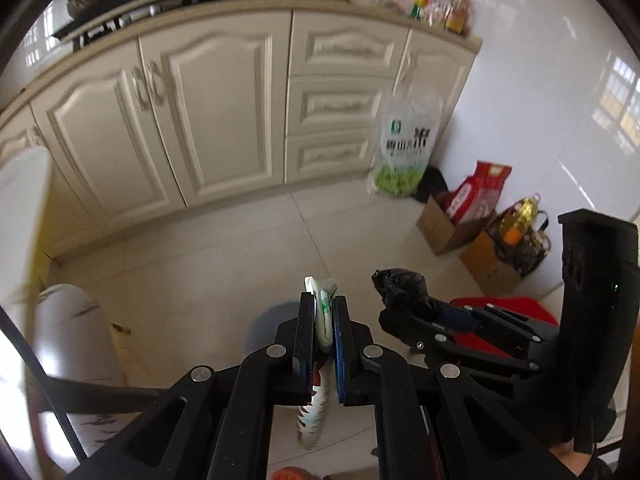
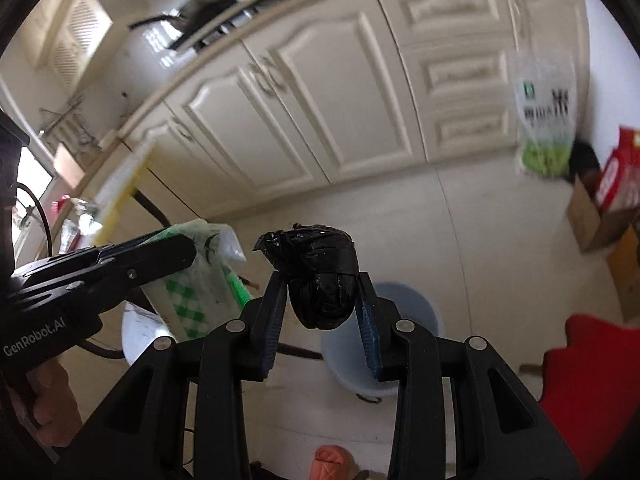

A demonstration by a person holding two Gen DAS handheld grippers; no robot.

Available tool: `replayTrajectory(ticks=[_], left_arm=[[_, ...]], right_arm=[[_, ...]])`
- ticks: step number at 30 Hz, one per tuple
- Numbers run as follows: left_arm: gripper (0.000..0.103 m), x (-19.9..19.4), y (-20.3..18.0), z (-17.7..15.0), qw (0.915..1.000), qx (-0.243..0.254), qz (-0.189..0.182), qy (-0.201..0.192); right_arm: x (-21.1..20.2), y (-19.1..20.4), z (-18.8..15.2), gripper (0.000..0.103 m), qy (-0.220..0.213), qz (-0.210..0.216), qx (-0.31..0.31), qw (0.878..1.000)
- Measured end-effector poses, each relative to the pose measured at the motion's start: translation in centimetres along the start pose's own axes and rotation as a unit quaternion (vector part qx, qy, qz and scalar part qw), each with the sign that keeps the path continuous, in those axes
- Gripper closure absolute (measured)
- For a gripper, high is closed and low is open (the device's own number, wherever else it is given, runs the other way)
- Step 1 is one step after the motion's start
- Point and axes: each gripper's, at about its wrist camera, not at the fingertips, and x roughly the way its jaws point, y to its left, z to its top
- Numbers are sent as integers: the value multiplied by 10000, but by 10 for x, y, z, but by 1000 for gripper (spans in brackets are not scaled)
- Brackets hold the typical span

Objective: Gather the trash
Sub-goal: 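Carry carton and black bag over the blue bucket and open both tools, then move both tools back to the table over the remaining trash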

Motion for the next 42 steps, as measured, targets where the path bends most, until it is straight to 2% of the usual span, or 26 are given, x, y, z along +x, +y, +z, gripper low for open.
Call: replayTrajectory(ticks=[5, 7, 9, 11, 14, 17, 19, 22, 25, 28, 31, 36, 38, 42], left_arm=[[96, 50, 7, 22, 9999, 18, 101, 134], [92, 65, 9, 27, 9995, 79, 189, 239], [79, 82, 7, 25, 9988, 103, 221, 424], [71, 90, 6, 27, 9985, 92, 369, 384], [53, 88, 4, 30, 9973, -15, 681, 276], [51, 74, 0, 27, 9964, -38, 834, 128], [47, 61, -3, 23, 9953, -20, 965, 32], [44, 45, -6, 20, 9945, -93, 1035, -120], [44, 18, -9, 4, 9937, -191, 1070, -262], [44, -31, -5, -21, 9937, -246, 1002, -443], [43, -72, -6, -41, 9924, -244, 993, -692], [34, -152, -5, -83, 9863, -270, 1016, -1274], [33, -185, -5, -102, 9825, -286, 1090, -1481], [30, -257, 11, -159, 9724, -332, 1297, -1910]], right_arm=[[33, -27, -11, 70, 286, -59, 205, 9994], [46, -34, -17, 70, 394, -69, 281, 9988], [56, -38, -21, 70, 491, -72, 323, 9982], [65, -41, -26, 70, 550, -65, 355, 9978], [76, -39, -30, 68, 643, -56, 371, 9972], [80, -35, -28, 61, 601, -31, 378, 9975], [80, -30, -26, 50, 573, 35, 397, 9976], [71, -19, -23, 44, 484, 46, 343, 9982], [49, -4, -21, 42, 332, 87, 268, 9991], [18, 14, -19, 40, 94, 116, 171, 9997], [-27, 40, -17, 32, -294, 63, -21, 9995], [-96, 93, -15, 23, -926, 93, -382, 9949], [-118, 116, -16, 21, -1134, 116, -520, 9921], [-157, 172, -19, 14, -1504, 228, -866, 9846]])
